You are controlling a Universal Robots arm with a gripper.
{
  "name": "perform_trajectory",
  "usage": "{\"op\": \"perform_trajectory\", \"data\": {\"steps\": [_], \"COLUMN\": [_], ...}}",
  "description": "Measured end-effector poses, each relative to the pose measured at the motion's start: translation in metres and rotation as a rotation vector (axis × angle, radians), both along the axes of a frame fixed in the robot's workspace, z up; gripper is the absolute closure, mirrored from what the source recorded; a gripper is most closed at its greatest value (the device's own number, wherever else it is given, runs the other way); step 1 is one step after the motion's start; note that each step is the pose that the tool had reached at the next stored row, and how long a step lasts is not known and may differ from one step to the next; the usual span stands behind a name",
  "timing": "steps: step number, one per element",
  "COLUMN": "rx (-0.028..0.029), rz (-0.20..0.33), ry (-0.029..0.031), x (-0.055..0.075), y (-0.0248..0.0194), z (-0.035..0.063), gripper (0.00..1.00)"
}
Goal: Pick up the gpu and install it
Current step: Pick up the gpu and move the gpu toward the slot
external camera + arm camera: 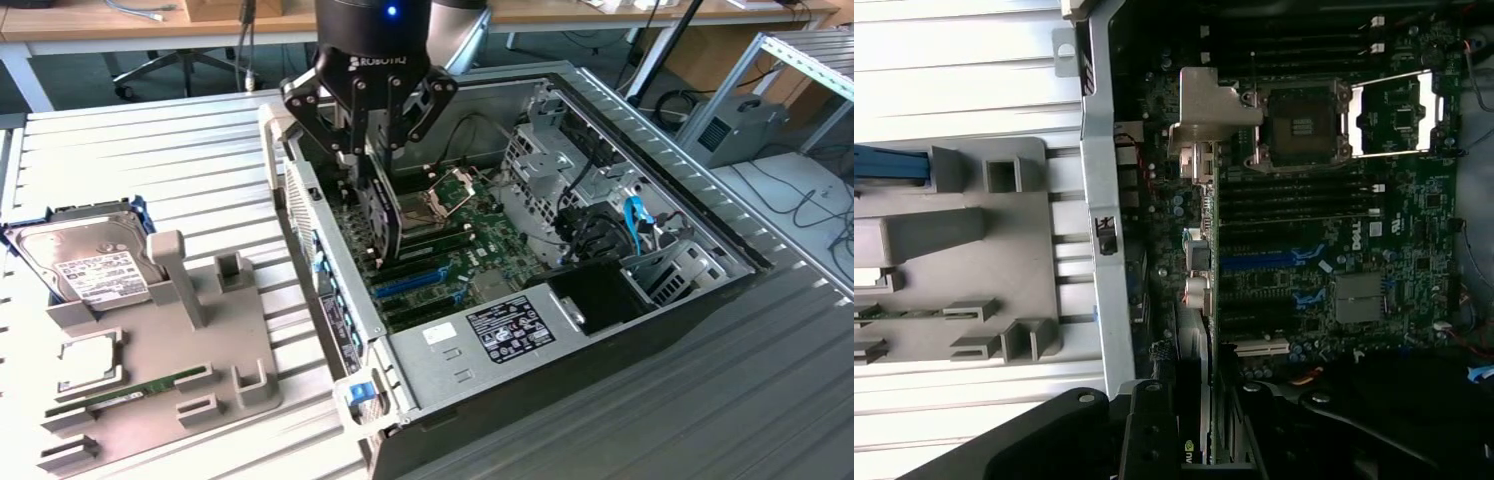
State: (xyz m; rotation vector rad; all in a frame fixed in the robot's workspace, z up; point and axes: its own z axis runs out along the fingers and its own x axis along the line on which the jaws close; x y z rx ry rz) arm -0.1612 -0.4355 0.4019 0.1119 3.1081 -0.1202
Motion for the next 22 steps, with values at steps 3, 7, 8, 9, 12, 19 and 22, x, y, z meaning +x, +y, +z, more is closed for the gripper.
{"op": "perform_trajectory", "data": {"steps": [3,7,8,9,12,19,22], "rx": [0.0000,0.0000,0.0000,0.0001,0.0000,0.0000,0.0000], "rz": [0.000,0.000,0.000,0.000,0.000,0.000,0.000], "ry": [0.0000,0.0000,0.0000,0.0000,0.0000,0.0000,0.0000], "x": [0.0011,0.0023,0.0026,0.0029,0.0040,0.0072,0.0086], "y": [0.0000,0.0000,0.0000,0.0000,0.0000,0.0000,0.0000], "z": [-0.0009,-0.0019,-0.0021,-0.0024,-0.0031,-0.0048,-0.0055], "gripper": [0.74,0.74,0.74,0.74,0.74,0.74,0.74]}}
